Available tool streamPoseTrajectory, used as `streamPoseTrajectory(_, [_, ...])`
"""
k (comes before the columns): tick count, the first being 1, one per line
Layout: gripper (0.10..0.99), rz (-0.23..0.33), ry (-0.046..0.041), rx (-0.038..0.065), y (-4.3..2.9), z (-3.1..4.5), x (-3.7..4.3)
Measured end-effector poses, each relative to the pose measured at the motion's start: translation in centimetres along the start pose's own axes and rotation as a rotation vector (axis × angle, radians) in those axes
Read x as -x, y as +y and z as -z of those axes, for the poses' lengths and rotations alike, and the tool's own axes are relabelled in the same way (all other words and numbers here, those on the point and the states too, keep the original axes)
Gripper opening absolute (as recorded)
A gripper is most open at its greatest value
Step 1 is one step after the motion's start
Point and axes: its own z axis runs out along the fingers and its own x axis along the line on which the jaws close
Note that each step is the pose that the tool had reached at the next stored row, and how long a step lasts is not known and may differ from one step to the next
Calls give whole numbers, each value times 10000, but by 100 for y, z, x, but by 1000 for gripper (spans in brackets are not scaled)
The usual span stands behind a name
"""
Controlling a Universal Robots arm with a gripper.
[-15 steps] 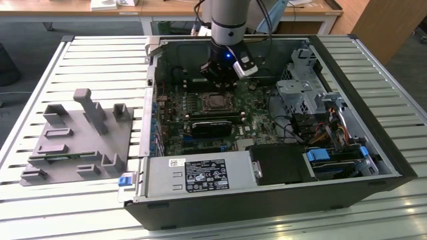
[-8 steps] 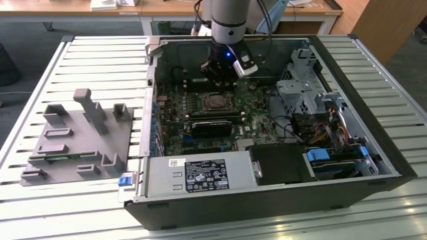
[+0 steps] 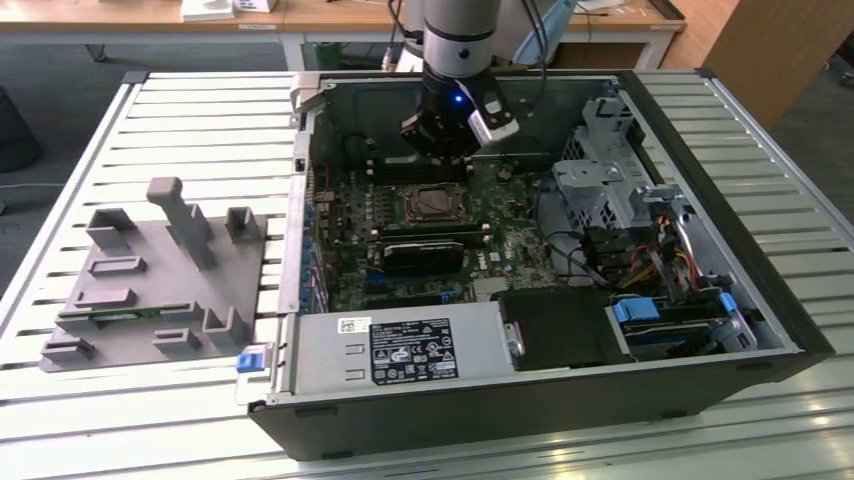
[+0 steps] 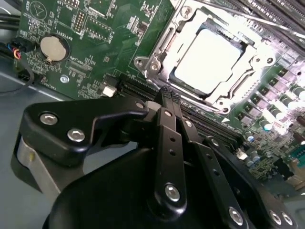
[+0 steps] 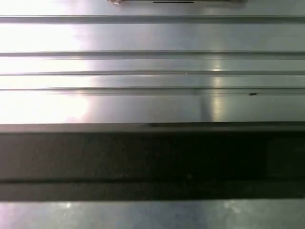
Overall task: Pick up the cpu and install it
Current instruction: 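Install the first cpu locking lever, then install the second cpu locking lever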
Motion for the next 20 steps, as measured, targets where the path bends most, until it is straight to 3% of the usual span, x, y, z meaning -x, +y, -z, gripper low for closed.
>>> streamPoseTrajectory(20, [106,-1,-1,0,-56,1,1])
